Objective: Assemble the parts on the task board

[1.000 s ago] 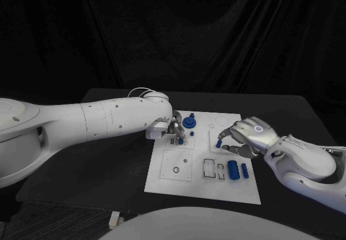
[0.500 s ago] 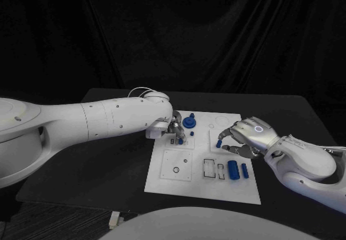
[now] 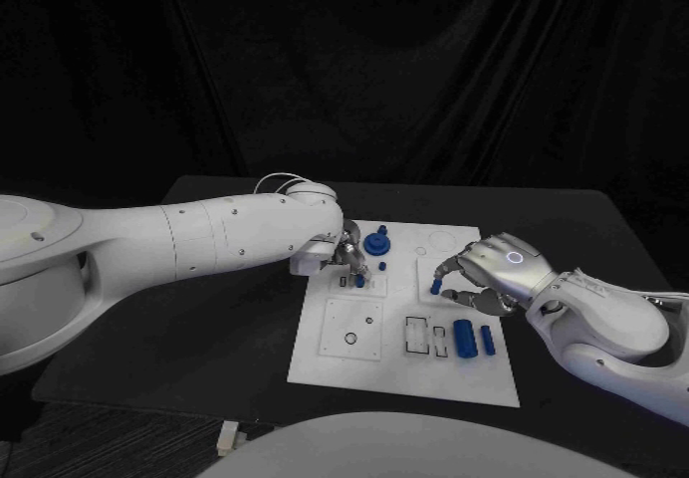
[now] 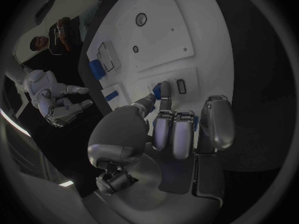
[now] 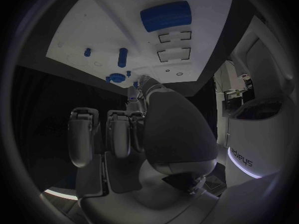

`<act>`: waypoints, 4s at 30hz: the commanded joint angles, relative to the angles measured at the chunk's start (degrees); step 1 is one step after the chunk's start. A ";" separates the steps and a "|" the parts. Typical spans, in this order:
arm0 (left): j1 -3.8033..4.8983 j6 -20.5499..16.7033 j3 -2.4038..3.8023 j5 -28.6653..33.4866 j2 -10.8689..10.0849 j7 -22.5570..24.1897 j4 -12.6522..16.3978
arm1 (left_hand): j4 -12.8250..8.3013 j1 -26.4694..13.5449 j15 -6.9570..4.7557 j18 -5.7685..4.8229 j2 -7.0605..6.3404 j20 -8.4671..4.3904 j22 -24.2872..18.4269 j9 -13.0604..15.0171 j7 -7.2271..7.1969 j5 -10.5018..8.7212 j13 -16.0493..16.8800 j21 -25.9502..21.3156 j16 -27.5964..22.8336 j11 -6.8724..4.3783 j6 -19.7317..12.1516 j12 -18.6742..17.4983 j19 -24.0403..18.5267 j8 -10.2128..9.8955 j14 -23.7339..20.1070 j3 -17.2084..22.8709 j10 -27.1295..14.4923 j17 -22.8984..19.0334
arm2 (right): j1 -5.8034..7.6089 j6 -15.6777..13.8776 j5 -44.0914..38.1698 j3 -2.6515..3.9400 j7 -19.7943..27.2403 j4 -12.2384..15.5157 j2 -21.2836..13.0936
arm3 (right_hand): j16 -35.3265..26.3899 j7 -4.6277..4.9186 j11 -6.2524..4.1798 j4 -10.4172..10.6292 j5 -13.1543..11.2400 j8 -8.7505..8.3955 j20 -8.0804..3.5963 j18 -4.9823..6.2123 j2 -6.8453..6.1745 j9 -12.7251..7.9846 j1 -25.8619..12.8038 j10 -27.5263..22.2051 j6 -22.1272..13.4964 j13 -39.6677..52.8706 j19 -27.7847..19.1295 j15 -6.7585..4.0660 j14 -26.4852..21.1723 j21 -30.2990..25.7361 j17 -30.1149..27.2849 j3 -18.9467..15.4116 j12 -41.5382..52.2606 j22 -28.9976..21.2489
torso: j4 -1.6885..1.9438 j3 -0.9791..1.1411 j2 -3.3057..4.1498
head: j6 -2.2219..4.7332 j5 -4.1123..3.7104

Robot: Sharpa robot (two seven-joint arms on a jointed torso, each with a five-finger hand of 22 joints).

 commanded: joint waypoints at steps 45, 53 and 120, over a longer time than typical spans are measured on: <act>4.91 -9.39 0.12 2.49 -10.32 3.78 13.62 | 10.82 -3.63 -1.07 0.13 -4.19 -0.71 10.85 4.83 -0.81 -1.03 14.36 2.09 2.05 -0.94 0.45 4.55 1.75 1.72 5.97 -16.37 5.54 14.51 | -0.34 0.12 -0.41 0.03 -0.64 -0.03 -0.65 | -0.39 0.04 -0.42 0.66 -0.98 0.08 -0.29 0.40 0.24 -0.30 -1.19 5.87 0.38 15.09 4.23 -0.43 5.15 -0.24 10.90 -0.19 0.21 13.98 | -0.02 -0.01 -0.07 | -0.01 -0.31; 9.82 -5.67 0.12 8.12 -15.06 3.81 17.48 | 9.16 5.82 -1.26 -0.40 -1.41 -0.89 11.60 10.38 -1.13 -0.99 15.10 5.19 2.81 -1.21 -2.25 5.74 2.74 6.14 6.15 -17.68 5.96 15.08 | -0.33 0.27 -0.41 0.03 -0.74 -0.05 -0.94 | -0.40 0.04 -0.43 0.70 -1.42 0.07 -0.29 0.39 0.24 -0.34 -1.35 5.87 0.39 15.09 4.25 -0.44 5.14 -0.20 10.87 -0.26 0.21 13.99 | -0.05 -0.01 0.03 | -0.01 -0.58; 2.89 4.56 0.11 -0.63 4.62 4.55 -17.98 | 9.79 10.07 0.09 -0.88 -0.82 0.37 12.21 6.31 0.41 -0.74 15.10 8.43 2.81 0.23 -3.12 5.74 3.26 0.94 6.15 -22.02 5.96 15.08 | -0.33 -4.87 1.39 0.03 2.63 1.34 -0.86 | 0.05 -0.07 -0.46 1.05 -6.01 -0.19 -0.27 -0.41 0.25 -1.19 -10.05 5.87 0.47 15.09 5.98 -0.39 5.34 2.72 11.46 -1.03 0.21 15.05 | -0.01 0.01 -0.01 | -0.01 -0.98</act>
